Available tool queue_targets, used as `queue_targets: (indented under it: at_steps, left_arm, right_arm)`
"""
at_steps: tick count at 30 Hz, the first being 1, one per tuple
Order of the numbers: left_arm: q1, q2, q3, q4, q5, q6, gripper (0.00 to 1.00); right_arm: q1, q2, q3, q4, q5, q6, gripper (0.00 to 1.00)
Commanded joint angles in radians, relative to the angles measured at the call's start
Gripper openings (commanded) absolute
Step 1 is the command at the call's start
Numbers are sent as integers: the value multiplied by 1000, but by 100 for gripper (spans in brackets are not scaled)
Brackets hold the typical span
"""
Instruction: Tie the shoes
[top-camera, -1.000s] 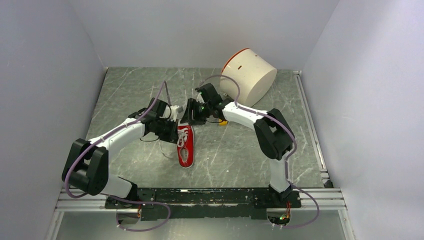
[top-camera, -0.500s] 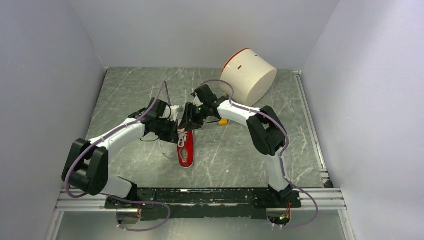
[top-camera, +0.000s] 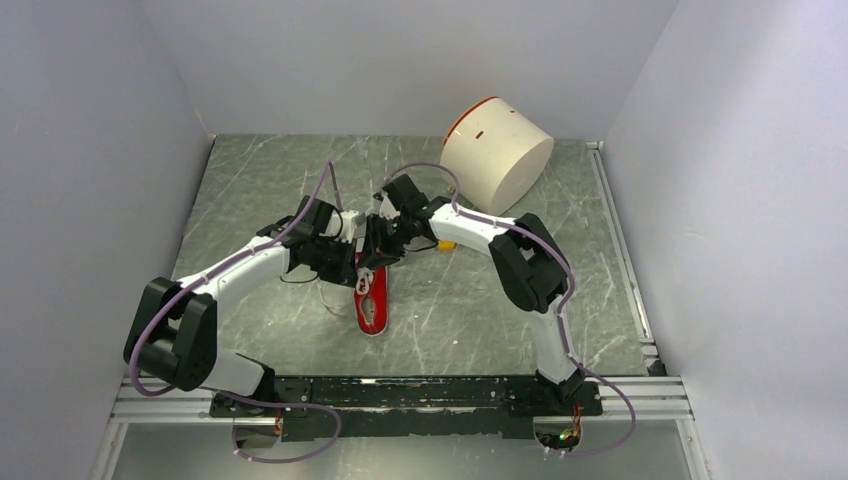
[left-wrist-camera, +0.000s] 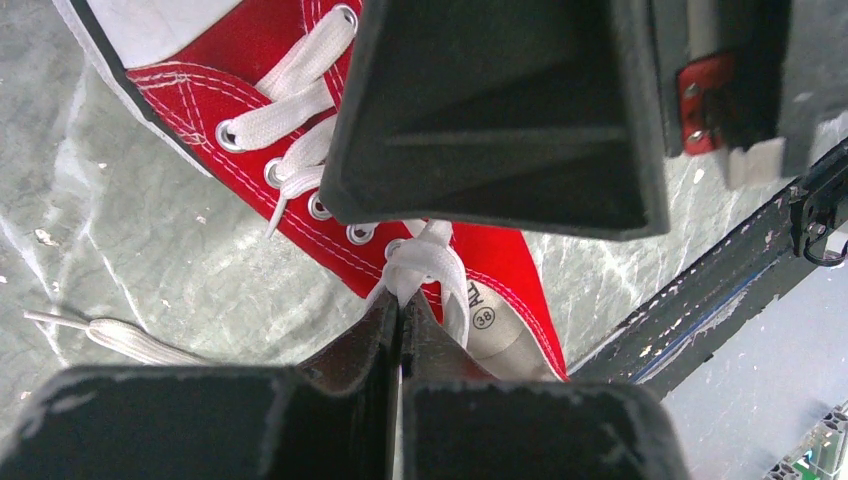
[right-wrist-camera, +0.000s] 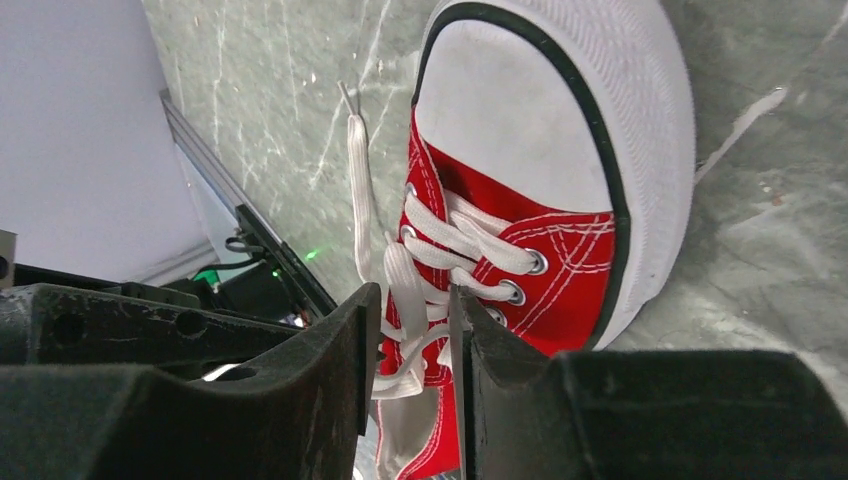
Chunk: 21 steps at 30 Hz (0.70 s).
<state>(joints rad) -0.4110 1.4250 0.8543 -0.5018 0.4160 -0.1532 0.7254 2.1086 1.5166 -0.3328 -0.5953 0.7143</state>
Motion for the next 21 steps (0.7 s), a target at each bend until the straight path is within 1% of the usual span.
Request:
queue_targets:
  at_steps: [1, 6, 7, 8, 9, 10, 12, 13, 17, 21]
  left_arm:
    - [-2, -17, -11, 26, 30, 10, 5]
    - [-2, -15, -5, 20, 31, 14, 5]
    - [-2, -17, -6, 20, 30, 15, 5]
    - [-2, -18, -6, 22, 30, 14, 5]
    - [-2, -19, -6, 22, 30, 14, 5]
    - [-2, -20, -6, 22, 31, 14, 5]
    - [-2, -20, -7, 22, 32, 14, 5]
    - [-2, -20, -8, 24, 31, 14, 5]
    - [-2, -12, -9, 25, 35, 14, 5]
    - [-2, -4, -5, 23, 39, 19, 5]
  right_arm:
    - [21, 38, 56, -70, 11, -85, 34]
    - [43, 70, 110, -143, 95, -157, 32]
    - [46, 70, 110, -145, 103, -164, 30]
    - [48, 69, 111, -146, 113, -167, 25]
    - [48, 67, 113, -148, 118, -167, 23]
    - [47, 63, 116, -148, 128, -163, 19]
    - [39, 38, 114, -128, 145, -141, 9]
    - [28, 18, 106, -113, 149, -115, 6]
    - [-25, -78, 39, -27, 162, -28, 0]
    - [-51, -144, -39, -2, 167, -1, 0]
